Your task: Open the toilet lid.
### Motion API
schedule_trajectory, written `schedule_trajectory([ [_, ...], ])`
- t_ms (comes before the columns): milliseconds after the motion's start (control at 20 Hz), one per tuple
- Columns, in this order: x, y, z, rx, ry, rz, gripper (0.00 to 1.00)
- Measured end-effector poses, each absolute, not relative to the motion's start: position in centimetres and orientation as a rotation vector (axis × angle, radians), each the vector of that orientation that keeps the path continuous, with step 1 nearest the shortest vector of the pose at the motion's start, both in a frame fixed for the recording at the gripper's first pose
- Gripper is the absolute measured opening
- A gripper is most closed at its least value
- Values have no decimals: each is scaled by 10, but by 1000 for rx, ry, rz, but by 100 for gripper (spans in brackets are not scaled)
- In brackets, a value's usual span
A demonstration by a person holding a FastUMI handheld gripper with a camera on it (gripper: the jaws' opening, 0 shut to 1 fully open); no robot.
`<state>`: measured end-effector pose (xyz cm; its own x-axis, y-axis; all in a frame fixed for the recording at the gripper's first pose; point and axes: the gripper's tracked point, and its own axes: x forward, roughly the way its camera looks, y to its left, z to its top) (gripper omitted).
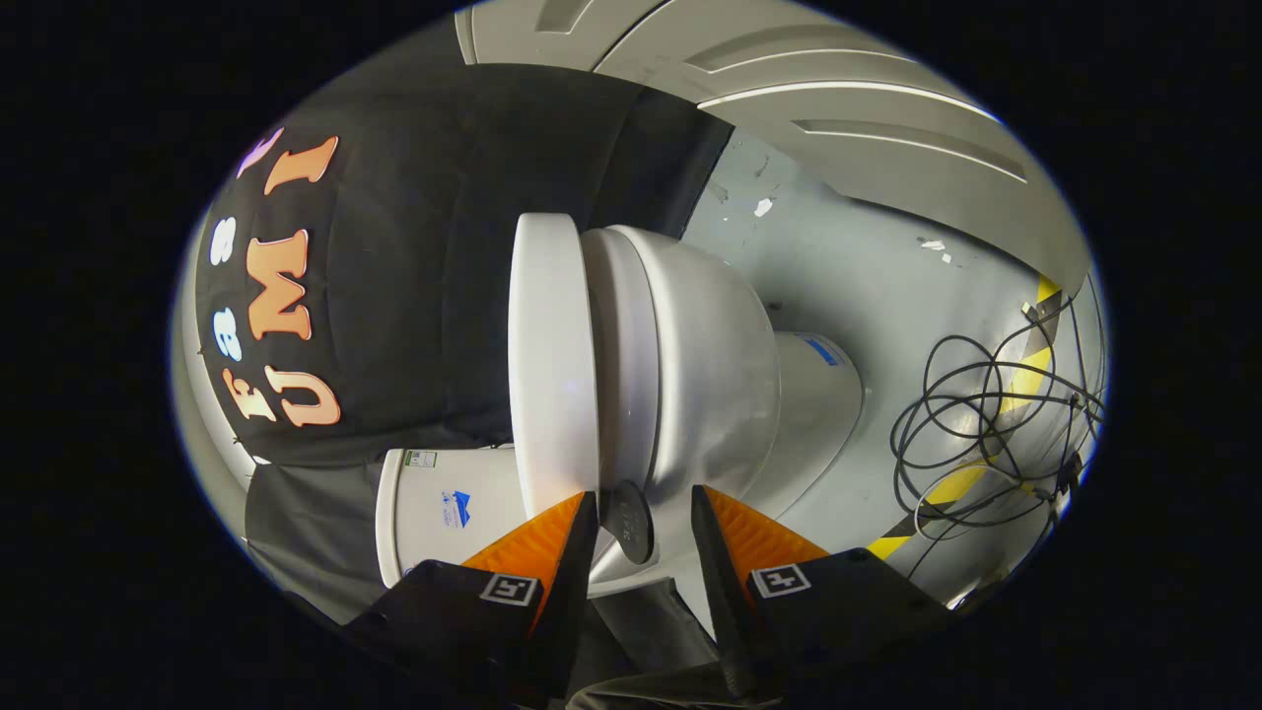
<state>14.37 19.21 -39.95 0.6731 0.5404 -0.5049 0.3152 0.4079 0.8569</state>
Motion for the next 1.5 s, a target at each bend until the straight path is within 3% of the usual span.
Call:
schedule_trajectory([
  [100,139,186,-394,1166,859,160,37],
  [350,147,191,-395,1160,845,181,22],
  [450,145,187,-390,1178,840,201,21],
  [500,152,200,-399,1182,834,201,14],
  [600,145,185,-385,1173,817,208,9],
  [1500,149,191,-389,1127,804,190,8],
])
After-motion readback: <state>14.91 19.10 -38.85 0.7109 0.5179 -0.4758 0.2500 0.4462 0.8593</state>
